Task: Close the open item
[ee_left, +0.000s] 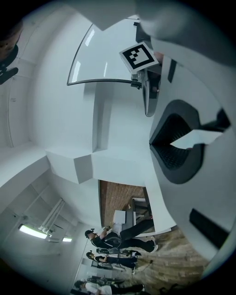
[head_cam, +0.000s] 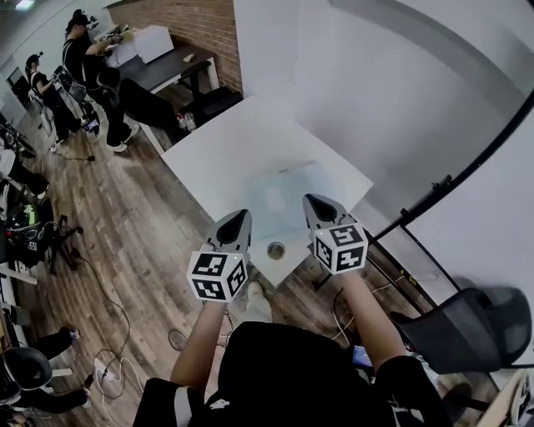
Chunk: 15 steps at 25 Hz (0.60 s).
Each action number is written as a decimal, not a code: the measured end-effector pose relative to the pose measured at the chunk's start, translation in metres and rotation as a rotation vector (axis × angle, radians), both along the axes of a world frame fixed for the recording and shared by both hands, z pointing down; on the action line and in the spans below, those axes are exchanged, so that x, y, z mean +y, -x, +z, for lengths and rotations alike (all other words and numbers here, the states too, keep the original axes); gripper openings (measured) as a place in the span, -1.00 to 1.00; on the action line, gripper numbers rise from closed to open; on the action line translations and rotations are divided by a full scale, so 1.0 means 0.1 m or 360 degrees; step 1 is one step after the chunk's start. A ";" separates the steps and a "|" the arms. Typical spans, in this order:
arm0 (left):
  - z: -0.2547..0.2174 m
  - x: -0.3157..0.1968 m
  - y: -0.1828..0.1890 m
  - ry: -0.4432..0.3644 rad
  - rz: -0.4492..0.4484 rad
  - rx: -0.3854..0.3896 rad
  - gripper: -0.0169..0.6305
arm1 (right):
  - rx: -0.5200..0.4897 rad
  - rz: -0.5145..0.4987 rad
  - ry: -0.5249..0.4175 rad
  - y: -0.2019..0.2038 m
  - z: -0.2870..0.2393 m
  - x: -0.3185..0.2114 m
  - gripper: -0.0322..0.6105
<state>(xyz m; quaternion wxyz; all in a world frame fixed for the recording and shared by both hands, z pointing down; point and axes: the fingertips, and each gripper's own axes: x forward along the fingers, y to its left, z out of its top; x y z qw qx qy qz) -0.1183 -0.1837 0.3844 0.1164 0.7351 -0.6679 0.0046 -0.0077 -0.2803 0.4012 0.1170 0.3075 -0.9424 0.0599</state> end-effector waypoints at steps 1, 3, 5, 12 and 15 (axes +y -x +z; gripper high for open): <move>-0.03 0.04 -0.03 -0.0007 0.0001 -0.0003 -0.91 | -0.0011 -0.0010 -0.0010 -0.02 -0.05 0.06 -0.78; -0.08 0.13 -0.09 -0.0023 0.0003 -0.0009 -0.91 | -0.0031 -0.0032 -0.0037 -0.05 -0.16 0.19 -0.78; -0.13 0.20 -0.14 -0.0037 0.0003 -0.0018 -0.91 | -0.0037 -0.0052 -0.0074 -0.06 -0.26 0.29 -0.78; -0.18 0.44 -0.30 -0.0060 -0.0024 -0.0038 -0.91 | -0.0072 -0.0094 -0.0123 -0.19 -0.40 0.57 -0.78; -0.21 0.56 -0.36 -0.0076 -0.0037 -0.0038 -0.91 | -0.0090 -0.0107 -0.0141 -0.25 -0.44 0.70 -0.78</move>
